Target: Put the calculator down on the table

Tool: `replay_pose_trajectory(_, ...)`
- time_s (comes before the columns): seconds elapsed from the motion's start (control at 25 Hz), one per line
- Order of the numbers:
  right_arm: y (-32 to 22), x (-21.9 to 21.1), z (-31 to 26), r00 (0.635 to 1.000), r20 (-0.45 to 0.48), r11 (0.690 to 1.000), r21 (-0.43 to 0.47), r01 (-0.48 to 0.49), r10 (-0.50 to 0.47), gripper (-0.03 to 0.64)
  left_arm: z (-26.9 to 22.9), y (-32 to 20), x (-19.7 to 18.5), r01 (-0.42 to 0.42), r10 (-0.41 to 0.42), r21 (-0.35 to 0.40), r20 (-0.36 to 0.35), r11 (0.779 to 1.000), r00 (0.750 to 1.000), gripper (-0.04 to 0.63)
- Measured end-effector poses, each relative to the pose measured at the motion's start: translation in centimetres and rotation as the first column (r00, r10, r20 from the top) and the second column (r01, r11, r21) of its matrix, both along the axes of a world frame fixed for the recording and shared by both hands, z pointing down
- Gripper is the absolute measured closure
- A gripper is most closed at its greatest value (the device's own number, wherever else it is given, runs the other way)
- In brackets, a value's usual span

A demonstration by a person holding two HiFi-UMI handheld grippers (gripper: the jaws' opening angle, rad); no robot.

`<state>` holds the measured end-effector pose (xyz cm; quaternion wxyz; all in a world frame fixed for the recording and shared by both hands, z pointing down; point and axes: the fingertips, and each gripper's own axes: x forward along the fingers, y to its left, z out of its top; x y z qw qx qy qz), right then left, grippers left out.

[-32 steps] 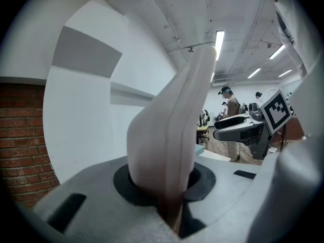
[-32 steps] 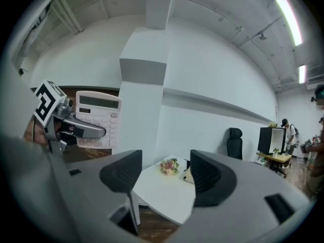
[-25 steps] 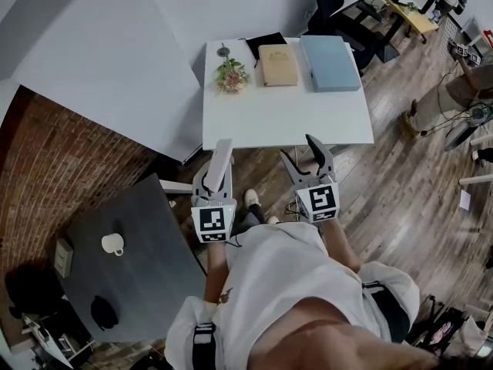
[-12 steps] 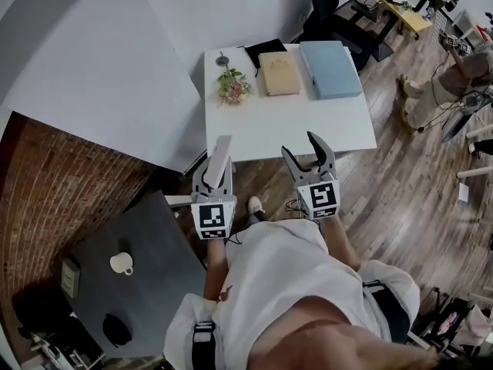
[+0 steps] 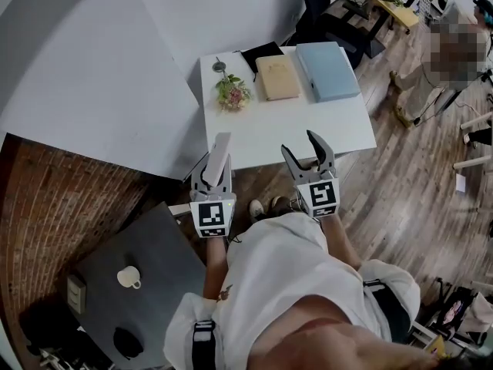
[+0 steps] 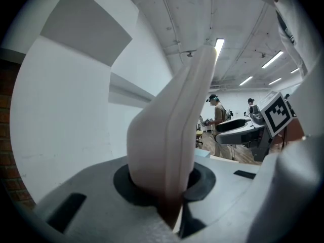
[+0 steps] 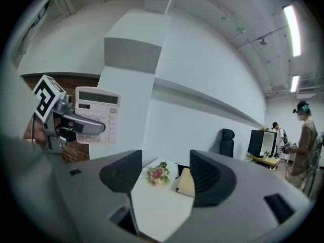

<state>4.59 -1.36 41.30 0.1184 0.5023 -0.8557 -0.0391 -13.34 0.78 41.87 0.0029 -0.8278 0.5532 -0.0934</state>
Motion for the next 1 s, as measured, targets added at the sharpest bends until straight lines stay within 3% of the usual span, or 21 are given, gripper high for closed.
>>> replay_pose_trajectory(0.52, -3.4, -1.6, 0.1, 1.0, -0.019, 1.0, -0.008, 0.013, -0.013, 0.324, 1.4, -3.0, -1.5, 0.019, -0.019, -0.03, -0.027, 0.999, 0.999, 0.525)
replay_pose_trajectory(1.0, -10.2, -1.6, 1.4, 0.999, -0.002, 0.999, -0.038, 0.036, -0.036, 0.325, 3.1, -9.4, -1.3, 0.036, -0.037, -0.081, -0.011, 0.996, 0.999, 0.525)
